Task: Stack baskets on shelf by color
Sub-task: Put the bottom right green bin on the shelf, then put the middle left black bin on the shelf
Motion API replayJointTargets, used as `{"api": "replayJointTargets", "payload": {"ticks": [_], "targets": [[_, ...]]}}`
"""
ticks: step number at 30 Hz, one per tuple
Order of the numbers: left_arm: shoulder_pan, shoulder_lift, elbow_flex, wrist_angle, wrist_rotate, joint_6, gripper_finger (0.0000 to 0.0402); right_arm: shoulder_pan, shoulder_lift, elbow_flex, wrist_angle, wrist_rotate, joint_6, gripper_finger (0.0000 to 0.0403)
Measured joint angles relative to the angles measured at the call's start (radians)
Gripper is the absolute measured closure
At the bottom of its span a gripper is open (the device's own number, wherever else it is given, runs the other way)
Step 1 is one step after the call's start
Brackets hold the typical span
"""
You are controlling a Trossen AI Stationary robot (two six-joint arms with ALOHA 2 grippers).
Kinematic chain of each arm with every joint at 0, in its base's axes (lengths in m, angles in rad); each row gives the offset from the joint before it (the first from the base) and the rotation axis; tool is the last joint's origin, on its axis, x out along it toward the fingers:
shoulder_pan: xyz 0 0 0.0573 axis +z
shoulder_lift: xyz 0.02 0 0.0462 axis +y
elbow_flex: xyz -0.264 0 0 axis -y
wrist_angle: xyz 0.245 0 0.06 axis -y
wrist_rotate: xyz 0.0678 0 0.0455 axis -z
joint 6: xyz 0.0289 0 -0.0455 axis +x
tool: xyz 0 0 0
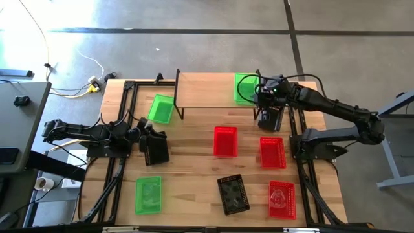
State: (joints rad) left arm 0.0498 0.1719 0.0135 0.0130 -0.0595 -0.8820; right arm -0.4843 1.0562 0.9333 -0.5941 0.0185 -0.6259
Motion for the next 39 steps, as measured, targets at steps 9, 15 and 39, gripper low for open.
{"api": "replayJointTargets", "payload": {"ticks": [9,15,39], "targets": [[0.000,0.000,0.000,0.003,0.002,-0.086,0.0245,0.003,-0.069,0.001,0.003,-0.006,0.063,0.0302],[0.000,0.000,0.000,0.036,0.003,-0.121,0.0245,0.035,-0.119,0.001,0.023,-0.009,0.159,0.0302],[0.000,0.024,0.178,0.187,0.091,0.048,0.0236,0.411,-0.164,0.001,0.325,0.229,0.587,0.0302]]}}
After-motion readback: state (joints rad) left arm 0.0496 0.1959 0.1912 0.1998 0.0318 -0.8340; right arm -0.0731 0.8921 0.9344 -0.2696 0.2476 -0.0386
